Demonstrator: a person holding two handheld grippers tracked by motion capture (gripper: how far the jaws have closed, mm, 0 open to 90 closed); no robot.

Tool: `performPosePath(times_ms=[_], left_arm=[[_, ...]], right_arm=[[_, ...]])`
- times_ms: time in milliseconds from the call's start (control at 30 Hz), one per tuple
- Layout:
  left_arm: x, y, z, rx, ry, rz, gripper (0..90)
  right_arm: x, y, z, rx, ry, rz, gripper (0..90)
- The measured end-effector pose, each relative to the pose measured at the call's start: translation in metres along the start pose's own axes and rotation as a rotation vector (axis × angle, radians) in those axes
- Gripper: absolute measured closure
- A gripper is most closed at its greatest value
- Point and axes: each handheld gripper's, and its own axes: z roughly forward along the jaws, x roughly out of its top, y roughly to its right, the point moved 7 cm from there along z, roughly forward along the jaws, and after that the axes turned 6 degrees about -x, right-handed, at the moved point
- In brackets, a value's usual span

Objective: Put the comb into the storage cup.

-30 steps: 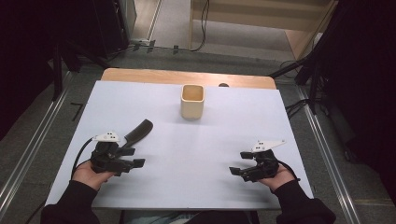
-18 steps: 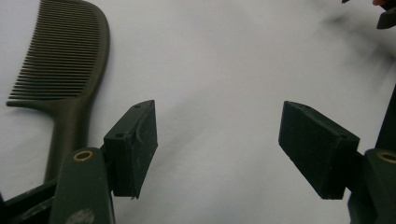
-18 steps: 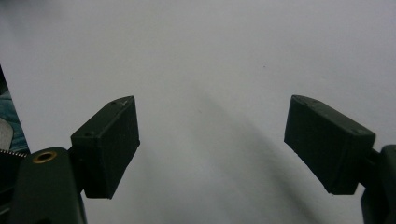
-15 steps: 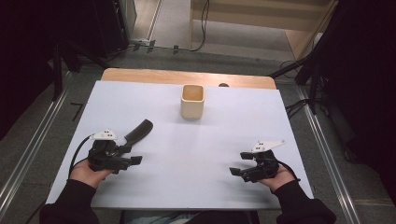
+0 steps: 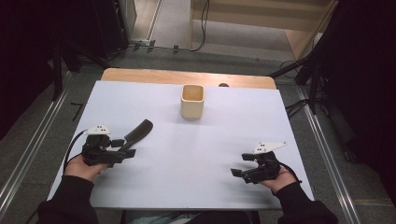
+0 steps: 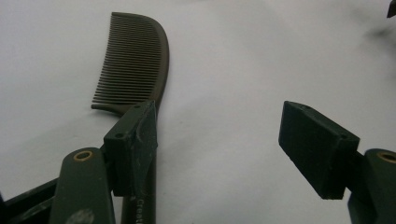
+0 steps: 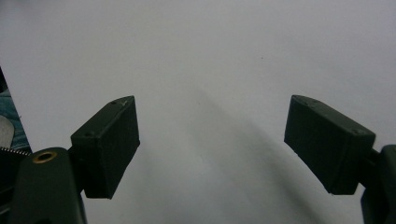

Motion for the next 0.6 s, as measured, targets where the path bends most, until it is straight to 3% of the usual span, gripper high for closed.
performPosePath(times_ms=[600], left_arm=[[0.003, -0.023, 0.0, 0.061, -0.005, -0.021, 28.4]], right_arm=[[-0.006, 0.002, -0.004, -0.012, 0.0, 0.017, 16.2]])
